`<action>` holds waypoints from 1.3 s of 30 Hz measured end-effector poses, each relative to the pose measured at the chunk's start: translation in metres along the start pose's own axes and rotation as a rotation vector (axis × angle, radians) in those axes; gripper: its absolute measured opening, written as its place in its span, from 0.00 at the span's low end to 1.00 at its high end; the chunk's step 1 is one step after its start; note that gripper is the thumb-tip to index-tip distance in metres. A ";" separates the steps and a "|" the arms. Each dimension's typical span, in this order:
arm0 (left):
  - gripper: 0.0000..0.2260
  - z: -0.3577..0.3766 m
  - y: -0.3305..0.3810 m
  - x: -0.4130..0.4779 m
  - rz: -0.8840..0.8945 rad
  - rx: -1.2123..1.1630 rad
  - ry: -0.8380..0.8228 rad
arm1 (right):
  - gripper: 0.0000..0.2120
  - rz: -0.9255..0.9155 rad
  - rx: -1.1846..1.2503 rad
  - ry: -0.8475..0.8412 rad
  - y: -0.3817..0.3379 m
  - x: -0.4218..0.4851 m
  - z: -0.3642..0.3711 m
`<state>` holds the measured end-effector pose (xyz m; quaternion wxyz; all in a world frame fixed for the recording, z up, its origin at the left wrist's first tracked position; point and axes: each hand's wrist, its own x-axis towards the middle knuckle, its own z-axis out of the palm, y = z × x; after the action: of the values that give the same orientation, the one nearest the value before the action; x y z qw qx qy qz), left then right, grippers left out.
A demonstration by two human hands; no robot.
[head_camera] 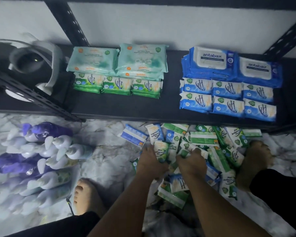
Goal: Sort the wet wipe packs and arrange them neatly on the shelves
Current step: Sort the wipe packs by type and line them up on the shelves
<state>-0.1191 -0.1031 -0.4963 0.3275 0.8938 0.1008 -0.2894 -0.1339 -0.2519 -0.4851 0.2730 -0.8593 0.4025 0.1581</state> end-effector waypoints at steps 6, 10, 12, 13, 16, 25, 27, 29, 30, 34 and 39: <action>0.23 -0.064 -0.030 -0.031 -0.082 -0.339 0.089 | 0.15 -0.132 0.409 0.124 0.008 -0.033 -0.022; 0.29 -0.109 -0.054 -0.046 -0.091 -0.567 0.125 | 0.17 -0.150 0.705 0.116 -0.018 -0.061 -0.038; 0.29 -0.126 -0.063 -0.052 -0.076 -0.610 0.126 | 0.14 -0.086 0.792 0.032 -0.036 -0.072 -0.042; 0.28 -0.134 -0.067 -0.055 -0.073 -0.607 0.127 | 0.13 -0.053 0.850 -0.036 -0.044 -0.076 -0.042; 0.27 -0.150 -0.080 -0.056 -0.023 -0.650 0.139 | 0.12 0.148 1.186 -0.389 -0.067 -0.087 -0.034; 0.42 -0.176 -0.115 -0.006 -0.044 -0.610 0.129 | 0.17 0.309 1.263 -0.996 -0.131 -0.096 0.019; 0.38 -0.177 -0.121 0.012 -0.090 -0.600 0.147 | 0.14 0.186 1.054 -0.902 -0.145 -0.088 0.040; 0.35 -0.177 -0.124 0.028 -0.147 -0.554 0.182 | 0.19 0.044 0.791 -0.691 -0.158 -0.078 0.064; 0.34 -0.175 -0.125 0.035 -0.169 -0.535 0.185 | 0.23 -0.039 0.666 -0.622 -0.164 -0.072 0.078; 0.31 -0.171 -0.132 0.064 -0.212 -0.390 0.223 | 0.34 -0.209 0.481 -0.546 -0.180 -0.050 0.133; 0.34 -0.173 -0.140 0.081 -0.166 -0.281 0.251 | 0.27 -0.306 0.334 -0.513 -0.177 -0.032 0.146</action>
<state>-0.0268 0.1148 -0.5100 0.4089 0.8570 0.2535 -0.1846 -0.0240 -0.0518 -0.5255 0.5229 -0.7854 0.2073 0.2583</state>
